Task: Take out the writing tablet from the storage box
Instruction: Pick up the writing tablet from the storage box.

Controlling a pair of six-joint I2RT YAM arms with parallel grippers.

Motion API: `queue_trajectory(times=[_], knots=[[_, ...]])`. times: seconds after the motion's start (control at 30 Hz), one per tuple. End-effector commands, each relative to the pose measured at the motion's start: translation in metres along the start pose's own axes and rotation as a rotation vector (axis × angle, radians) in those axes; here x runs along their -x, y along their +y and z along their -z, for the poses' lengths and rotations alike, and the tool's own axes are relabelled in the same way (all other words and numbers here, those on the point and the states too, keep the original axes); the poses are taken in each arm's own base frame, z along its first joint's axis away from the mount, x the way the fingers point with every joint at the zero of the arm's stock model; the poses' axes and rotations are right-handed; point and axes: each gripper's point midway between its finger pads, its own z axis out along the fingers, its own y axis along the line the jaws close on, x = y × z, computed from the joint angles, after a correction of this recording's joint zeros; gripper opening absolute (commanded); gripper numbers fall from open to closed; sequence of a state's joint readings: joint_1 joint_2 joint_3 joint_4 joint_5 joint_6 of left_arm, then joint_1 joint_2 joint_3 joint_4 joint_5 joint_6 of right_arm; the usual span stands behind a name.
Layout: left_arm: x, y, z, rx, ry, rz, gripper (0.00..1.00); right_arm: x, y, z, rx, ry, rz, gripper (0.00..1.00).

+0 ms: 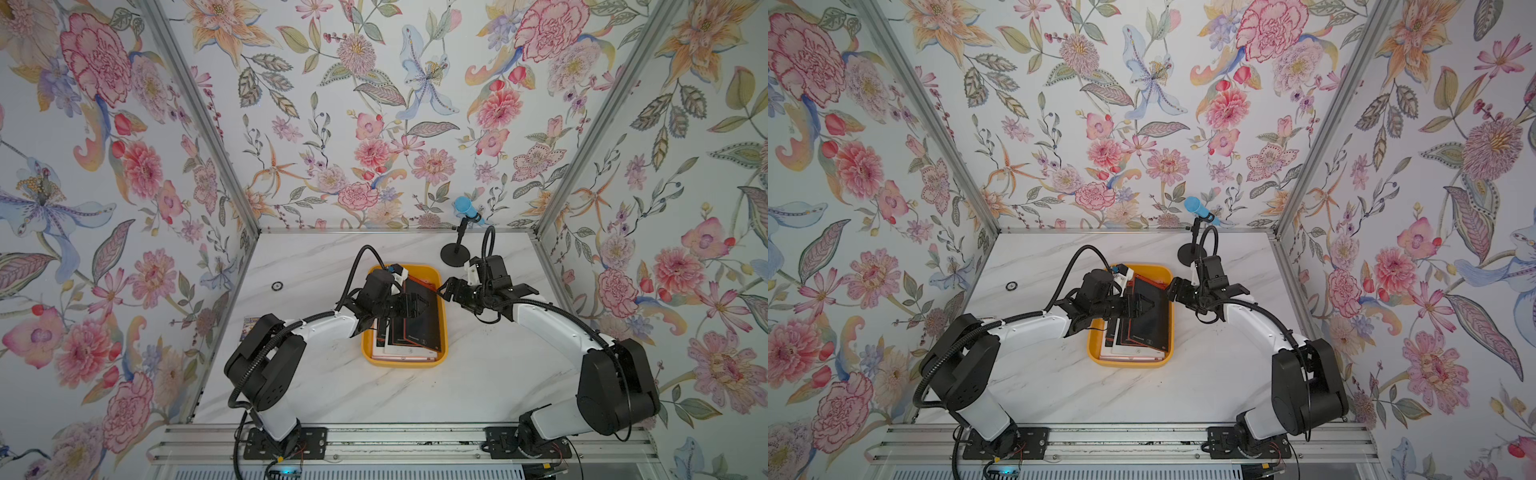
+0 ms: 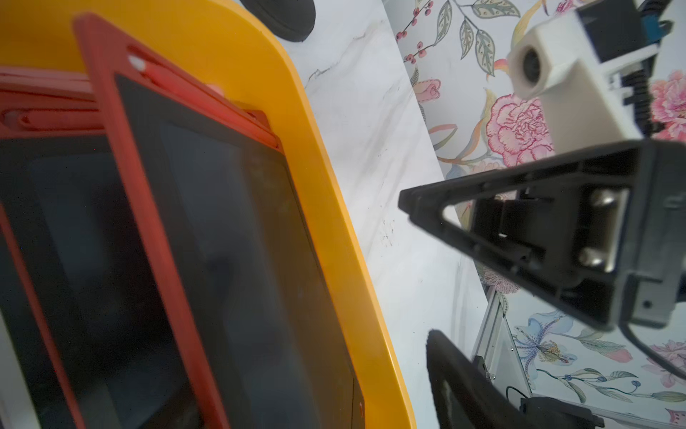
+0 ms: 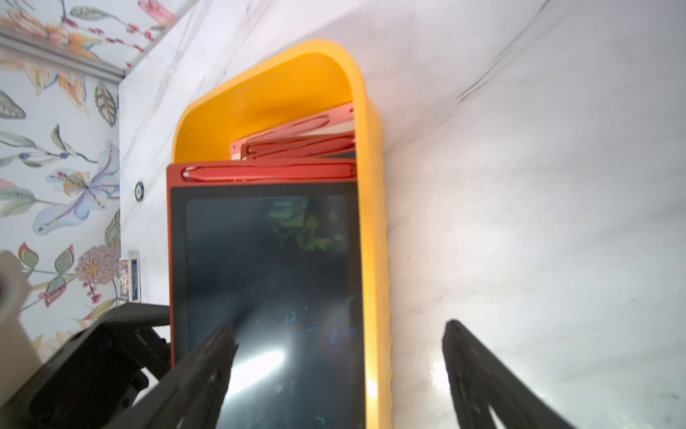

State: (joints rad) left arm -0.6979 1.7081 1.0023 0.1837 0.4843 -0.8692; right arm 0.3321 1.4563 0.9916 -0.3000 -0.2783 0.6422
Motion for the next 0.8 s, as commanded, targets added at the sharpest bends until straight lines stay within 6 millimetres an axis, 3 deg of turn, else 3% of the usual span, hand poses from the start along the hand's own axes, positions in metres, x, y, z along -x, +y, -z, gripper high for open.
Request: queue_trajectory(times=[0.0, 0.4, 0.67, 0.77], knots=[[-0.002, -0.001, -0.003, 0.033, 0.021, -0.026, 0.69, 0.009, -0.008, 0.014, -0.004, -0.059, -0.039, 0.88], [0.004, 0.003, 0.006, 0.094, 0.012, -0.02, 0.29, 0.011, -0.012, 0.036, 0.011, -0.111, -0.051, 0.87], [0.003, 0.004, 0.01, 0.108, 0.009, 0.005, 0.05, 0.014, 0.003, 0.053, 0.07, -0.14, -0.058, 0.87], [0.009, -0.002, 0.015, 0.097, -0.013, 0.012, 0.02, 0.019, 0.013, 0.066, 0.101, -0.172, -0.053, 0.87]])
